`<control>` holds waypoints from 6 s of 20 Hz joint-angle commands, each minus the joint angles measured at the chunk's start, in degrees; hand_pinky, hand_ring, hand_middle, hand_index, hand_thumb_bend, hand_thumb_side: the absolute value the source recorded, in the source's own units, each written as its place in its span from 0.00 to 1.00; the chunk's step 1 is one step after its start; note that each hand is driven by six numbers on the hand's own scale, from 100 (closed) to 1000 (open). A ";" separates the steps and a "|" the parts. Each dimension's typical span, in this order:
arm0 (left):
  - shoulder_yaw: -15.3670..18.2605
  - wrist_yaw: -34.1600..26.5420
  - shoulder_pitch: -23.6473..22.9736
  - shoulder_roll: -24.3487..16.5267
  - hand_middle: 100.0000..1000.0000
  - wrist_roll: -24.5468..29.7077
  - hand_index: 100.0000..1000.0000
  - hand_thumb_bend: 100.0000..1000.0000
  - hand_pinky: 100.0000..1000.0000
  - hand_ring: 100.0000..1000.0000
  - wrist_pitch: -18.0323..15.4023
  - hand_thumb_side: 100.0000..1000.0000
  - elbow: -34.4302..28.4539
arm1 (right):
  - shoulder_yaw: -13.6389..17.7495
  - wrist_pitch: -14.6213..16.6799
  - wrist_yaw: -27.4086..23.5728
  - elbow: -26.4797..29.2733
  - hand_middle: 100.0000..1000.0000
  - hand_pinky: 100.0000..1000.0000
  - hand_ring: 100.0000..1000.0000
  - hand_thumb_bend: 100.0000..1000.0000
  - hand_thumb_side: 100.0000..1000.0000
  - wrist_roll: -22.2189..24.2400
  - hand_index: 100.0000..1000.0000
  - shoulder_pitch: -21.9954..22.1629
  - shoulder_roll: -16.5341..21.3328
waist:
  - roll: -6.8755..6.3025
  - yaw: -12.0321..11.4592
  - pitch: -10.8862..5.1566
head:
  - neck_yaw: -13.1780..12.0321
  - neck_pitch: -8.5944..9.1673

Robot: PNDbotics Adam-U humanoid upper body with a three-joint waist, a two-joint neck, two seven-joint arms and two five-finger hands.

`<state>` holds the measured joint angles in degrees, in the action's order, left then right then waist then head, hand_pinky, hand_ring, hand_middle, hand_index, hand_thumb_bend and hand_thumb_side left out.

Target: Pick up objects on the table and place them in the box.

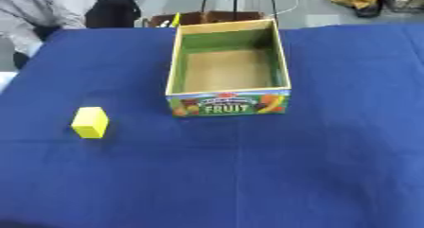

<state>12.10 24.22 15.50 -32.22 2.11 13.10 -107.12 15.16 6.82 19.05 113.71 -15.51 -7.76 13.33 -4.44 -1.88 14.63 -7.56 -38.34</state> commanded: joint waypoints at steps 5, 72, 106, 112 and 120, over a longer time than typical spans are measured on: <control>-2.48 3.89 5.17 -6.88 0.80 12.43 0.95 0.42 0.68 0.76 -3.57 0.94 4.10 | 0.00 0.21 -0.17 0.89 0.56 0.66 0.79 0.00 0.68 0.08 0.73 -0.02 1.62 | 0.52 0.02 -0.69 | 2.81 -0.34; -17.16 23.12 22.38 -8.23 0.88 49.85 0.98 0.60 0.70 0.79 -24.40 0.51 37.96 | -1.03 1.73 0.96 0.89 0.56 0.66 0.79 0.00 0.69 1.58 0.72 0.40 1.56 | 1.13 2.11 1.90 | 3.62 5.55; -17.76 23.10 23.24 -7.85 0.66 49.85 0.81 0.00 0.55 0.64 -24.45 0.72 36.62 | -0.78 1.32 1.36 0.89 0.56 0.67 0.79 0.00 0.69 1.68 0.72 0.57 1.25 | 0.78 2.33 1.98 | 3.61 5.69; -17.25 24.18 23.33 -8.03 0.64 49.85 0.79 0.00 0.53 0.63 -23.25 0.70 35.46 | -0.73 1.24 1.15 0.89 0.56 0.67 0.79 0.00 0.69 1.64 0.72 0.65 1.27 | 0.81 2.21 1.67 | 3.66 5.68; -16.31 25.11 24.18 -9.11 0.63 49.85 0.78 0.00 0.51 0.61 -22.57 0.69 33.61 | -0.64 1.04 0.95 0.89 0.56 0.67 0.79 0.00 0.69 1.53 0.72 0.81 1.35 | 0.72 1.98 0.98 | 3.88 5.58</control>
<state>-5.35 48.86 38.48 -38.87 51.88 -9.69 -71.95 14.13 8.03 20.08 113.71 -13.89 -6.77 13.75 -3.75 0.20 16.75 -3.86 -33.18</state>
